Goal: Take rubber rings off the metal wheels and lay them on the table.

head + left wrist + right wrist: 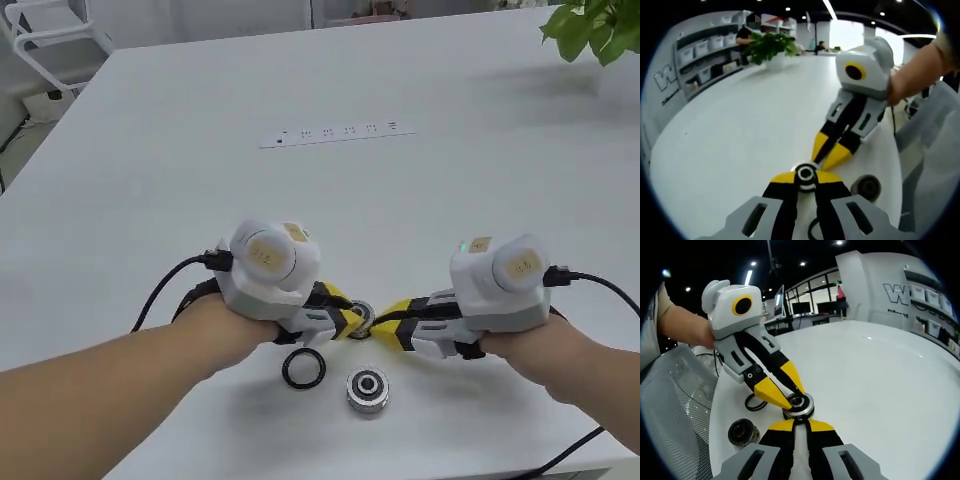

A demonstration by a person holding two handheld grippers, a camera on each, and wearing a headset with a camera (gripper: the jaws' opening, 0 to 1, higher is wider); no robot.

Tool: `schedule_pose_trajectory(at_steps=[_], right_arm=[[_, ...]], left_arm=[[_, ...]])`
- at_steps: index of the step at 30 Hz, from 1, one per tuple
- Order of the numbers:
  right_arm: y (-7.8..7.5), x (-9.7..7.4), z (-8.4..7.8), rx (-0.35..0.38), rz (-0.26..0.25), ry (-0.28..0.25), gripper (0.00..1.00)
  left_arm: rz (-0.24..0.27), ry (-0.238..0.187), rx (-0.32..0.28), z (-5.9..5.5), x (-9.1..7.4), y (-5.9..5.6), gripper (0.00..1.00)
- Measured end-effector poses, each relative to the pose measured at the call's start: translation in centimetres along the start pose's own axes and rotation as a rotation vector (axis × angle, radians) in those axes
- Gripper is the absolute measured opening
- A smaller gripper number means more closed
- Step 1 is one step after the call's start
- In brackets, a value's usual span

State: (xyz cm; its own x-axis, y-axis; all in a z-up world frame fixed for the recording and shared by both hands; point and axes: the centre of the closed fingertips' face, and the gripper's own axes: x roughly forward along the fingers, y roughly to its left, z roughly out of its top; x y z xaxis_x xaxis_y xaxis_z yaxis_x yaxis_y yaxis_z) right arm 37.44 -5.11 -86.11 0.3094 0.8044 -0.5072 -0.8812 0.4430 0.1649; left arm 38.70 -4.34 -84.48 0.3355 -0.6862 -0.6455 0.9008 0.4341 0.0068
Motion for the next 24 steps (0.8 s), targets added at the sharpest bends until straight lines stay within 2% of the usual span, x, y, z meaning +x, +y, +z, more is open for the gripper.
schedule_pose_trajectory(at_steps=[4, 24], right_arm=[[-0.03, -0.05, -0.04, 0.014, -0.004, 0.003, 0.02], [-0.33, 0.04, -0.02, 0.128, -0.023, 0.003, 0.0]], left_arm=[[0.002, 0.002, -0.003, -0.02, 0.0, 0.0, 0.13], [0.008, 0.005, 0.001, -0.01, -0.07, 0.03, 0.13]])
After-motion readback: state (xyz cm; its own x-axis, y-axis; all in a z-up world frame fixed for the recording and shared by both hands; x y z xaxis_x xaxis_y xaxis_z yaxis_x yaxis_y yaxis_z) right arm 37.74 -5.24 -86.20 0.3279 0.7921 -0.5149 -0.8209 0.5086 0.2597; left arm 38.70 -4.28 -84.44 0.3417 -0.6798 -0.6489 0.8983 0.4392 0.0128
